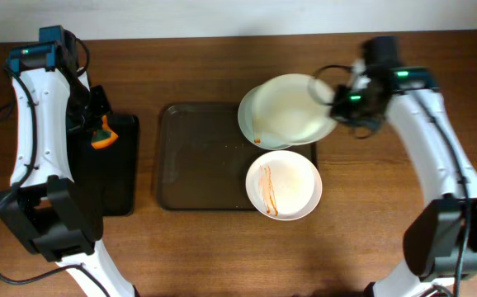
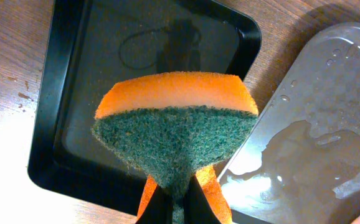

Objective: Clean dirty plates on tray and stack at the side

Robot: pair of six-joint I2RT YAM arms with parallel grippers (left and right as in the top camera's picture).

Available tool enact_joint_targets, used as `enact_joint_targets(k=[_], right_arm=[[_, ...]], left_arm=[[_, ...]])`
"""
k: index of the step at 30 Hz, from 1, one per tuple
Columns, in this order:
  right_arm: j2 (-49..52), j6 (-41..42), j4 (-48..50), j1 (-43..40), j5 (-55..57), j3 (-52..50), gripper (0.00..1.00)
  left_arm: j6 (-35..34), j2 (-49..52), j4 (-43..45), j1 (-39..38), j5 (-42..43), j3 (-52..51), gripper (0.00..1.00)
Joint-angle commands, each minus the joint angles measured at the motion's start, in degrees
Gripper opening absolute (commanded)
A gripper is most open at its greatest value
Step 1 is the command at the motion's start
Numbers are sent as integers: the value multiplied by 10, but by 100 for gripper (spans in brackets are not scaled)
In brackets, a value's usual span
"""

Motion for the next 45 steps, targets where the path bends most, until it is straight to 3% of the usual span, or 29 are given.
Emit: enact_joint_targets(k=[1, 7, 11, 13, 14, 21, 24, 26, 33, 45], right_arm=[[-9, -14, -19, -90, 23, -24, 4], [-9, -27, 50, -217, 38, -168, 4], [-9, -59, 99, -230, 44, -210, 6], [-9, -61, 99, -230, 52, -211, 41], [-9, -61, 97, -230, 50, -211, 52], [-70, -167, 0, -191, -38, -131, 71], [-116, -164, -4, -119, -74, -129, 91], [-122, -147, -6, -61, -70, -129, 98], [-109, -109, -6, 40, -49, -130, 98], [-108, -109, -6, 40, -49, -130, 98]], left_arm=[[10, -11, 0, 1, -4, 9, 0], [10, -11, 2, 1, -4, 9, 0], [10, -11, 4, 1, -4, 9, 0], [10, -11, 4, 1, -4, 9, 0], [10, -11, 4, 1, -4, 9, 0], [25, -11, 12, 1, 1, 9, 0], [25, -11, 15, 1, 1, 9, 0], [26, -11, 15, 1, 1, 9, 0], [27, -11, 29, 1, 12, 9, 0], [28, -11, 29, 1, 15, 9, 0]])
